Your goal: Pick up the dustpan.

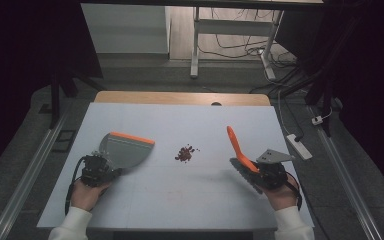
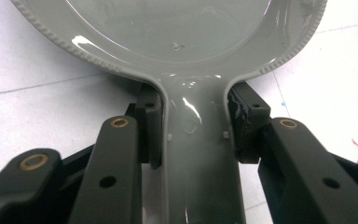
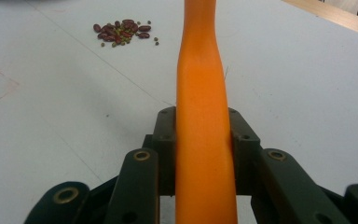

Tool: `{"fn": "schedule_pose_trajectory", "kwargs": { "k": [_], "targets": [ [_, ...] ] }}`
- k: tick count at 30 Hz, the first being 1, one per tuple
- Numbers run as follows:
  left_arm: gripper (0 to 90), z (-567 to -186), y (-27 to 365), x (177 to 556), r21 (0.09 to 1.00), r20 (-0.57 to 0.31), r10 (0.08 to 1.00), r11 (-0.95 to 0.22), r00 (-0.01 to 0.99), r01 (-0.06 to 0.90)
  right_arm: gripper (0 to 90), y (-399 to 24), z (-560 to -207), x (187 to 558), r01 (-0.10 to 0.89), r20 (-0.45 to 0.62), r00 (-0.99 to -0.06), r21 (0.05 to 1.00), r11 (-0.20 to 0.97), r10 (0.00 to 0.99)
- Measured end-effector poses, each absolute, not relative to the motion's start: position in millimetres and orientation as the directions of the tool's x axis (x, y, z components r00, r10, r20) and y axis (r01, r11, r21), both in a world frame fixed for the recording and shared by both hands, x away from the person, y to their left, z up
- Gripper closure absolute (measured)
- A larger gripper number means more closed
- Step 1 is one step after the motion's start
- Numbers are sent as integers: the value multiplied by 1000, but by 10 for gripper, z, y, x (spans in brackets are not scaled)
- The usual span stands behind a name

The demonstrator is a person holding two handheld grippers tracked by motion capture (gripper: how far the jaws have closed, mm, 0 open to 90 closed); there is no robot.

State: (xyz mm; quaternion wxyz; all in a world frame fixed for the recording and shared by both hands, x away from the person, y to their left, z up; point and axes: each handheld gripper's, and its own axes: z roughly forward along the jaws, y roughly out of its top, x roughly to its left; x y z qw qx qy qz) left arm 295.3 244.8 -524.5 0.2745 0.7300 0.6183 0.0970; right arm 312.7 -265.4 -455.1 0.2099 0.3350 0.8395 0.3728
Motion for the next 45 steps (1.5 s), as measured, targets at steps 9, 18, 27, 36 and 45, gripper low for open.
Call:
{"fn": "schedule_pose_trajectory", "kwargs": {
  "k": [9, 18, 27, 36, 45],
  "targets": [
    [617, -5201, 2566, 2927, 596, -245, 925, -92, 289, 798, 698, -2630, -4524, 3131, 393, -105, -677, 785, 479, 728],
    [617, -5163, 2555, 2935, 672, -247, 900, -107, 358, 732, 698, -2630, -4484, 3155, 396, -54, -666, 819, 414, 744],
    [616, -5069, 2557, 2872, 728, -249, 855, -144, 455, 670, 698, -2611, -4479, 3144, 387, -59, -657, 829, 403, 752],
    [616, -5031, 2583, 2859, 760, -241, 812, -182, 531, 624, 698, -2644, -4432, 3131, 366, -67, -656, 843, 395, 751],
    [616, -4957, 2571, 2806, 783, -215, 767, -235, 604, 577, 698, -2631, -4456, 3141, 361, -80, -657, 839, 406, 750]
  ]
}}
